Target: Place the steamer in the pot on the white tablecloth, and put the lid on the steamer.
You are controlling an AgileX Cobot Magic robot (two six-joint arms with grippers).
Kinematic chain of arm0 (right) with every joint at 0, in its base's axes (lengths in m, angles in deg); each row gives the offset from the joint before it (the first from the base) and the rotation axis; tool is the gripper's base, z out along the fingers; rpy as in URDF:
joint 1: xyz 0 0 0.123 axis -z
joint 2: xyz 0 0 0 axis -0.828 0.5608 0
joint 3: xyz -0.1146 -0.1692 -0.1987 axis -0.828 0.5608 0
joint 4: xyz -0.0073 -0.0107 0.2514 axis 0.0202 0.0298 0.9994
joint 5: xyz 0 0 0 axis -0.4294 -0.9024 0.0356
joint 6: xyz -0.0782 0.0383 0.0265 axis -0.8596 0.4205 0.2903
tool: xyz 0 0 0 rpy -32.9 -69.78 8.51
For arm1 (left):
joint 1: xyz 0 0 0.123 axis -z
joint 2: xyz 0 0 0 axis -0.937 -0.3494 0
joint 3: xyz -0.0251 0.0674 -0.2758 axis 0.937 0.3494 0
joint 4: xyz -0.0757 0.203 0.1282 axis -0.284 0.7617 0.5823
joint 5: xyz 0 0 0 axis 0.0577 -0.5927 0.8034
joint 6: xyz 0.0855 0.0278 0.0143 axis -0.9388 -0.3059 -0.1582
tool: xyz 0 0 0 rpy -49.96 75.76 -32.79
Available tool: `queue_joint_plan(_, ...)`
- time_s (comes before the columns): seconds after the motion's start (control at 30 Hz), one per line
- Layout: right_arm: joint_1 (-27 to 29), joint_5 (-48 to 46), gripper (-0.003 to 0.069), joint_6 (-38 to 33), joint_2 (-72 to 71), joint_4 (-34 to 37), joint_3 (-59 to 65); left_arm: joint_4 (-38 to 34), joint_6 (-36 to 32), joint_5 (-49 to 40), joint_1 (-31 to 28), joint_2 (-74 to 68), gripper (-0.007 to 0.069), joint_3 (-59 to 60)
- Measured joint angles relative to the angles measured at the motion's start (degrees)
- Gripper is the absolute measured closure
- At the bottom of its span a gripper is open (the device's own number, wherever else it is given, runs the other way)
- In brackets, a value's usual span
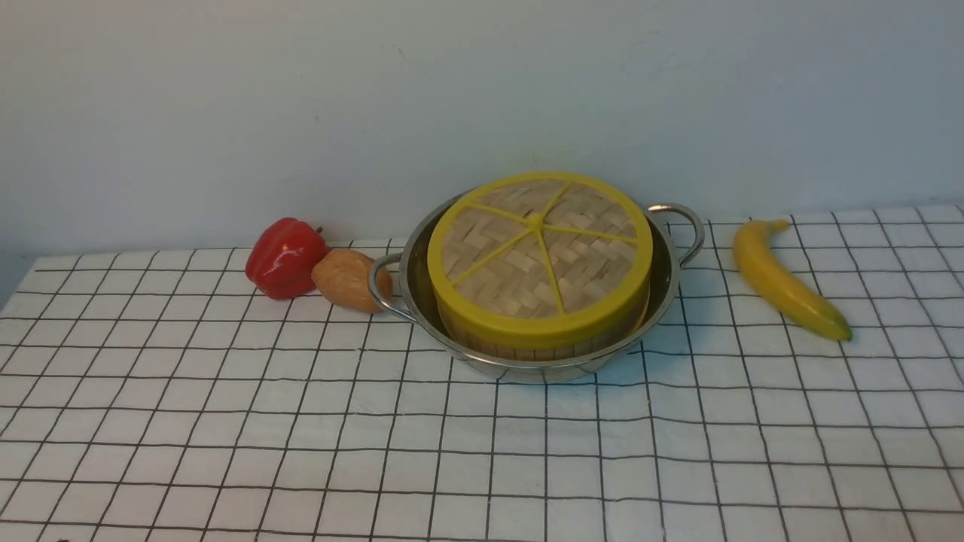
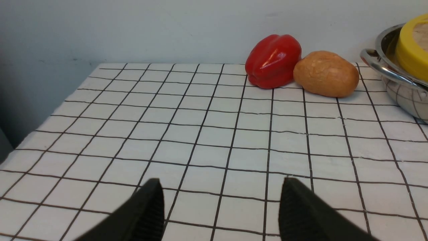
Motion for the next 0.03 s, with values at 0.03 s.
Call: queue_joint_plan(0.03, 0.0, 0.0, 0.0419, 0.0, 0.0, 0.0, 0.0, 0.0, 0.0, 0.0, 0.0, 0.0, 0.0193, 0.0)
